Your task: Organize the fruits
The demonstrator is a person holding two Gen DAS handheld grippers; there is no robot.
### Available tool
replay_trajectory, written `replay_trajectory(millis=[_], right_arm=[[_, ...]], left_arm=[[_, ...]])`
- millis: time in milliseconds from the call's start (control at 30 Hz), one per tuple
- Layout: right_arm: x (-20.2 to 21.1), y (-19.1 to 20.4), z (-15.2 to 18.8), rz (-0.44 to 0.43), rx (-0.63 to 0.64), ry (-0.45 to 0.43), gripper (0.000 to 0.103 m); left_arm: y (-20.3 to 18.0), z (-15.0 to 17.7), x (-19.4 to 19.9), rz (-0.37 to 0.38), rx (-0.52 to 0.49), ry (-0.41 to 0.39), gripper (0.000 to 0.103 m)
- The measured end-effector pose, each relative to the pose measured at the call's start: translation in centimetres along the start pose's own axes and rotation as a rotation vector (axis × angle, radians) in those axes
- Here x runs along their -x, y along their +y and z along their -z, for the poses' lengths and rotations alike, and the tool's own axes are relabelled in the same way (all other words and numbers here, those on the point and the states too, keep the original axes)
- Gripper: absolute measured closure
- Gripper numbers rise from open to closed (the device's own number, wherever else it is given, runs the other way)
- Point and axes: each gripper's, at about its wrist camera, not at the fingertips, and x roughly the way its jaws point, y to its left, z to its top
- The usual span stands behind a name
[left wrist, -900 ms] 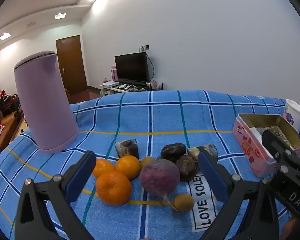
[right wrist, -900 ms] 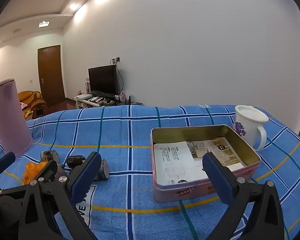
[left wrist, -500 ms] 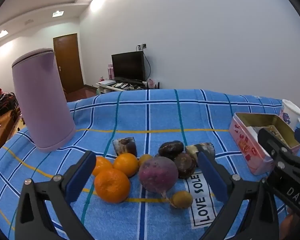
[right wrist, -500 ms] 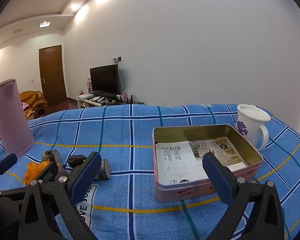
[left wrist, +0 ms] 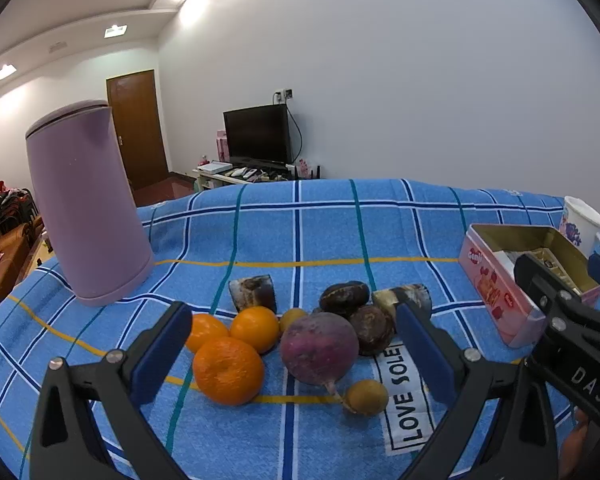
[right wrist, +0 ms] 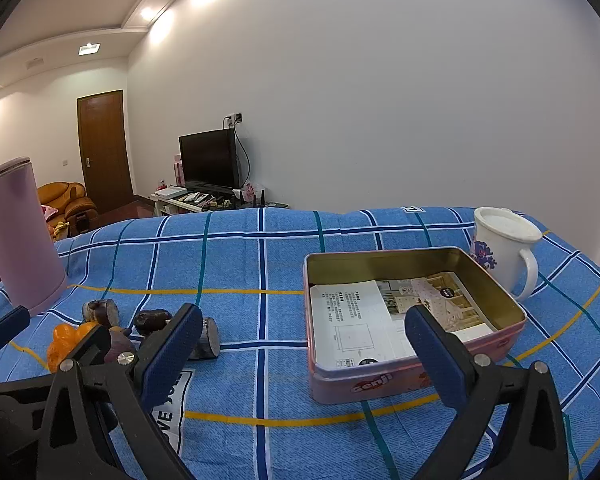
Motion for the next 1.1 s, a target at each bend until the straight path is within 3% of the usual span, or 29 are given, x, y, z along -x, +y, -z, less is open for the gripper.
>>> replay_trajectory(millis=[633, 1100], right_arm=[[0.0, 0.0, 0.0, 0.0, 0.0, 0.001, 0.001], [0.3, 0.5, 0.0, -0.046, 0.016, -0.003, 0.001]], left_arm=[[0.2, -0.1, 0.2, -0.005, -0.012, -0.006, 0.0], [1.5, -0.4, -0.1, -0.038, -0.006, 0.014, 0.0]])
